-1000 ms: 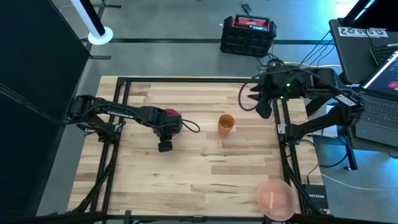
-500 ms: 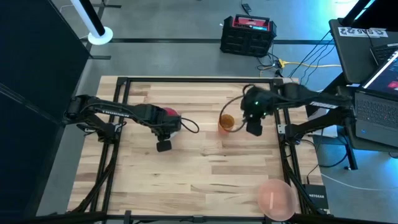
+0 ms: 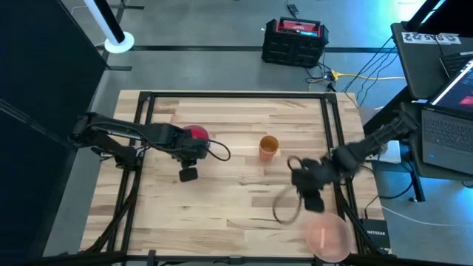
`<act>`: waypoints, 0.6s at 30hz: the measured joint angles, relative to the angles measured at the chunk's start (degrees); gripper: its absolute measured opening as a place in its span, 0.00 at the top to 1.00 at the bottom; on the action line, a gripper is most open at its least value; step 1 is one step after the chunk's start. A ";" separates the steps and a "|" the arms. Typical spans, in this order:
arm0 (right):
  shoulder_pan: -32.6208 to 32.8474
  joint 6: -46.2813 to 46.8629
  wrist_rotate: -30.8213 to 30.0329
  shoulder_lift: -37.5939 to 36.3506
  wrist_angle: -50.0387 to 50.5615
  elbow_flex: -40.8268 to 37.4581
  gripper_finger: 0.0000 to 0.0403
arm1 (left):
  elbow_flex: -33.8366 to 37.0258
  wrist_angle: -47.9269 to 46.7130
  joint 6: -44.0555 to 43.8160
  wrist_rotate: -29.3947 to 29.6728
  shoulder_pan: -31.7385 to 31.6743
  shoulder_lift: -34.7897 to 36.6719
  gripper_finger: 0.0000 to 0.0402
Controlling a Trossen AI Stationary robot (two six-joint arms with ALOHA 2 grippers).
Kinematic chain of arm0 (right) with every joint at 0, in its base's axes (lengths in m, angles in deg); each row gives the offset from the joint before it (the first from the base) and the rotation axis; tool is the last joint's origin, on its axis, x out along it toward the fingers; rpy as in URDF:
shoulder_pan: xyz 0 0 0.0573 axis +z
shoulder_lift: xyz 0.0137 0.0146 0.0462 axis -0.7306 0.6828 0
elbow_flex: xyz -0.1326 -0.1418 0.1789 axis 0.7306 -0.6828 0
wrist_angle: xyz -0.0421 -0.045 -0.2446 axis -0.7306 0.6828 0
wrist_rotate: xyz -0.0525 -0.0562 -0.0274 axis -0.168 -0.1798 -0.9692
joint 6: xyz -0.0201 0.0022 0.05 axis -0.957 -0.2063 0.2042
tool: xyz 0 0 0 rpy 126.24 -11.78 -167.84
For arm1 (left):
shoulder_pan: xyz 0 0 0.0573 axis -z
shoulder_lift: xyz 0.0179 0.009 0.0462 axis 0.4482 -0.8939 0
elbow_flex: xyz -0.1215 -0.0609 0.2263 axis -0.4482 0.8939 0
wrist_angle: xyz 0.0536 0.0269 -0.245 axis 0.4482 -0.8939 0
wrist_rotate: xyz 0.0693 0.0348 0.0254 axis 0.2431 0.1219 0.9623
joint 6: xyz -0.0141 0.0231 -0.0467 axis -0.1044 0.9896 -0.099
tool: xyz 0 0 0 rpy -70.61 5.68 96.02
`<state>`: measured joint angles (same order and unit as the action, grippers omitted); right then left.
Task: Nest bowls inside each other
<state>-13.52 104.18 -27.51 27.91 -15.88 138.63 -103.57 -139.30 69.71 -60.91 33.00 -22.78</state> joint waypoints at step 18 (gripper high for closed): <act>17.94 19.91 2.09 0.09 -2.28 -12.65 0.71 | -0.02 -0.15 7.35 1.68 -0.02 3.70 0.95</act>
<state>4.41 124.10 -25.42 28.00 -18.17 125.98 -103.60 -139.45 77.06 -59.23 32.98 -19.08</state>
